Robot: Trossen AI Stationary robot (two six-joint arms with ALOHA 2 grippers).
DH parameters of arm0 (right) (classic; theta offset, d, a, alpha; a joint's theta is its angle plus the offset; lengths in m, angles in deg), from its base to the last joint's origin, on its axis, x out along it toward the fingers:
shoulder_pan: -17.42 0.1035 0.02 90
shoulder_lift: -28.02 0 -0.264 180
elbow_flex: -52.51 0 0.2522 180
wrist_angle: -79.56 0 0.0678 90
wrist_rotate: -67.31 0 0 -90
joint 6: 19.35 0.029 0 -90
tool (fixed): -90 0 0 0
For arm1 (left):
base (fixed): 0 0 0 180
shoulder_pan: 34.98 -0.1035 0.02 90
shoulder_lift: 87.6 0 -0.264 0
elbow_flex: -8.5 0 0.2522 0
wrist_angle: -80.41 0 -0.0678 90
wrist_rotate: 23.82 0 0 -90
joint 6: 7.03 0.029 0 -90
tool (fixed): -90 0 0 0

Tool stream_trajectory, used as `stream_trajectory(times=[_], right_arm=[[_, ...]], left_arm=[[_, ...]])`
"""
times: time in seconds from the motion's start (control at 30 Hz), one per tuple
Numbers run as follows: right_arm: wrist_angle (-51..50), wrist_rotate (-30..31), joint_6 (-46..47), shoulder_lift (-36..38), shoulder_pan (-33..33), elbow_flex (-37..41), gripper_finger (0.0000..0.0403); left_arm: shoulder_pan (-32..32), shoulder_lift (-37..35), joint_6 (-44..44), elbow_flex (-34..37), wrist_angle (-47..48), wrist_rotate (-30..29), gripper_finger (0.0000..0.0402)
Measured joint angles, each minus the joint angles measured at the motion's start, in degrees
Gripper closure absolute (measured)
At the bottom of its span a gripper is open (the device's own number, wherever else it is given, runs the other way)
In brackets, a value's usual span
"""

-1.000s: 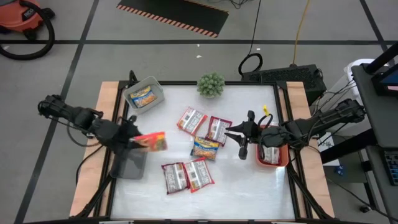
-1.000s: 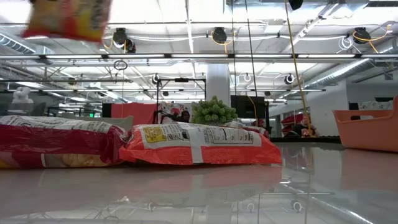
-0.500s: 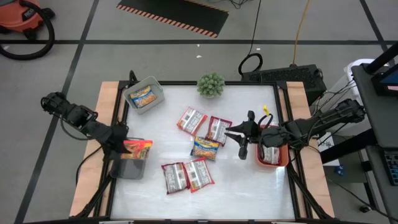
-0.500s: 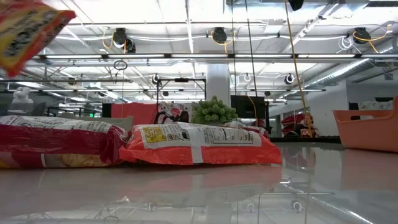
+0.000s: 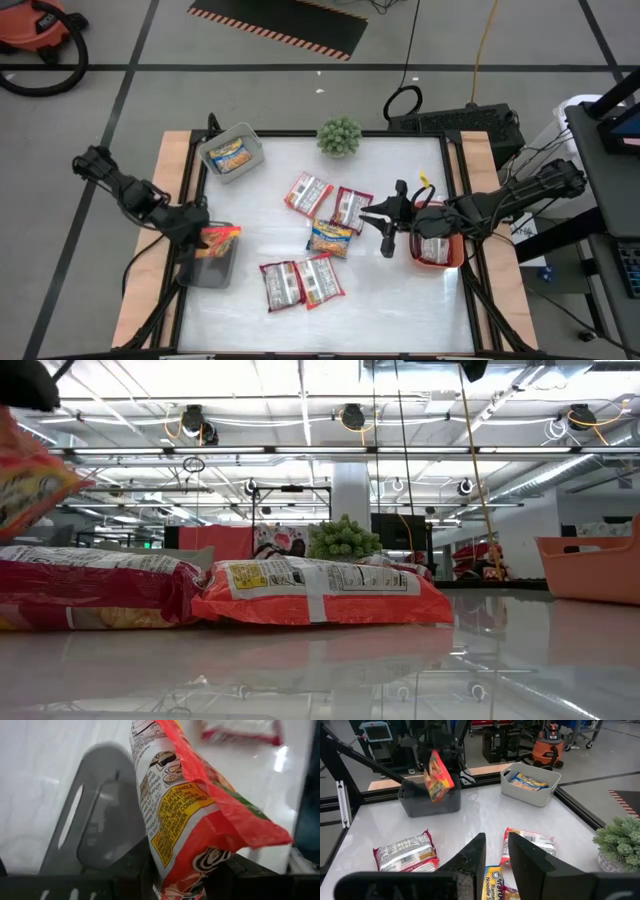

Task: Sort Maruchan noodles
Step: Put the orange bag into the black bin

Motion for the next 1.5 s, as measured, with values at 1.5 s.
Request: stream_trajectory(times=[1.5], right_arm=[[1.31, 0.07, -0.24, 0.0, -0.04, 0.0, 0.0323]], left_arm=[[0.48, 0.5, 3.83, -10.95, 11.11, -17.22, 0.0192]])
